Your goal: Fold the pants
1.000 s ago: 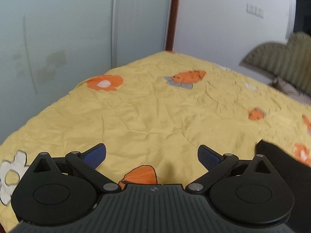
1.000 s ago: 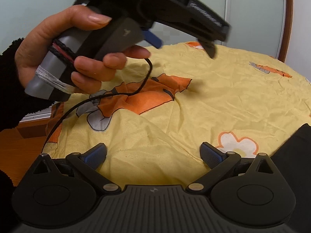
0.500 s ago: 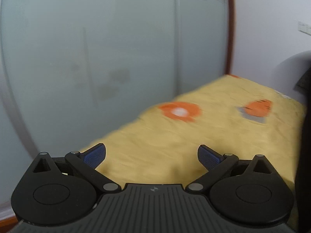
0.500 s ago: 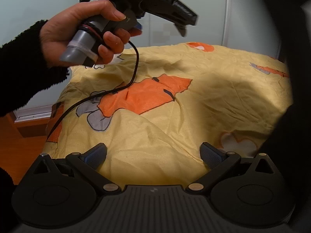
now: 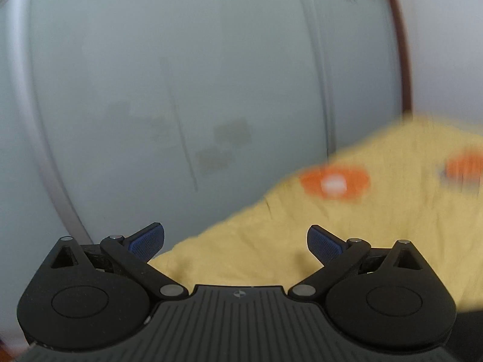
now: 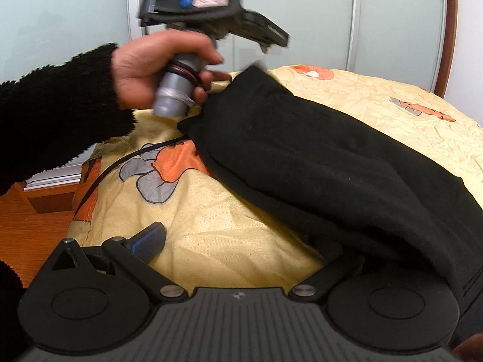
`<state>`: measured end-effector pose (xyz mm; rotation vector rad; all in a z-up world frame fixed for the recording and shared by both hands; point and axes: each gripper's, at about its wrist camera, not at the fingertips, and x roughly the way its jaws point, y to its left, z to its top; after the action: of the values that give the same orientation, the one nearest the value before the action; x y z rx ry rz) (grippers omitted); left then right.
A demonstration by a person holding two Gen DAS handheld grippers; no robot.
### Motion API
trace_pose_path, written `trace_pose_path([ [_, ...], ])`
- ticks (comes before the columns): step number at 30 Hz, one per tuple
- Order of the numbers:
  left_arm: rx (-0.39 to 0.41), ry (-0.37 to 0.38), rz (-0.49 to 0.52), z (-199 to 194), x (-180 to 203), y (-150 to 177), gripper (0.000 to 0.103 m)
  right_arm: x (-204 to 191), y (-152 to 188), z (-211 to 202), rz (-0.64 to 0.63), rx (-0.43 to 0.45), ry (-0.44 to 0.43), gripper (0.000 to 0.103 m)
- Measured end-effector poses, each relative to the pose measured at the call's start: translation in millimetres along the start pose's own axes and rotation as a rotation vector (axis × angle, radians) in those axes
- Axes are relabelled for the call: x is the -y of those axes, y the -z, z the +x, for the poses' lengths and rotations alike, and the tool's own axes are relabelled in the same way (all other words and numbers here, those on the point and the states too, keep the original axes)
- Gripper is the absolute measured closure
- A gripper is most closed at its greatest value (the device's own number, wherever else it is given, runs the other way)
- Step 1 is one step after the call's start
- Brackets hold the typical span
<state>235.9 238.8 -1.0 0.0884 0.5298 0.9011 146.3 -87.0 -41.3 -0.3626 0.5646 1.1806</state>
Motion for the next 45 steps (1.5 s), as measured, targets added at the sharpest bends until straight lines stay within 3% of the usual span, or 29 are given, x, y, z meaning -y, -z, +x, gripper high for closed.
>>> trace_pose_path([
  [4,-0.015,-0.012,0.137,8.1,19.4,9.1,0.003,-0.4,-0.5,-0.5,-0.001,0.0,0.001,0.0],
  [12,0.004,-0.052,0.205,12.9,17.8,7.5,0.003,4.5,3.5,-0.3,-0.001,0.001,0.0,0.0],
  [17,-0.013,0.0,0.199,17.9,8.5,4.8,0.014,11.0,8.7,0.0,-0.001,0.002,0.0,0.0],
  [20,-0.033,0.019,0.216,21.3,10.4,8.3,0.014,12.1,7.7,-0.5,-0.001,0.002,-0.001,0.0],
  [30,-0.021,0.026,0.208,17.3,9.6,11.0,0.003,12.6,6.9,-0.3,0.0,0.002,-0.001,0.0],
  [35,-0.061,0.037,0.192,16.1,6.4,11.0,0.0,13.5,7.7,-0.6,0.0,0.002,-0.002,0.0],
  [40,-0.097,0.087,0.157,-10.8,-7.8,13.7,0.001,14.5,8.4,-1.0,0.001,0.003,-0.002,0.0],
  [43,-0.038,0.105,0.179,-44.8,-16.3,18.5,0.0,14.1,8.2,-1.0,0.0,0.003,0.0,0.0],
  [45,-0.011,0.162,0.17,-67.9,-22.8,20.6,0.0,13.6,5.8,-1.7,0.005,0.002,-0.002,0.0],
])
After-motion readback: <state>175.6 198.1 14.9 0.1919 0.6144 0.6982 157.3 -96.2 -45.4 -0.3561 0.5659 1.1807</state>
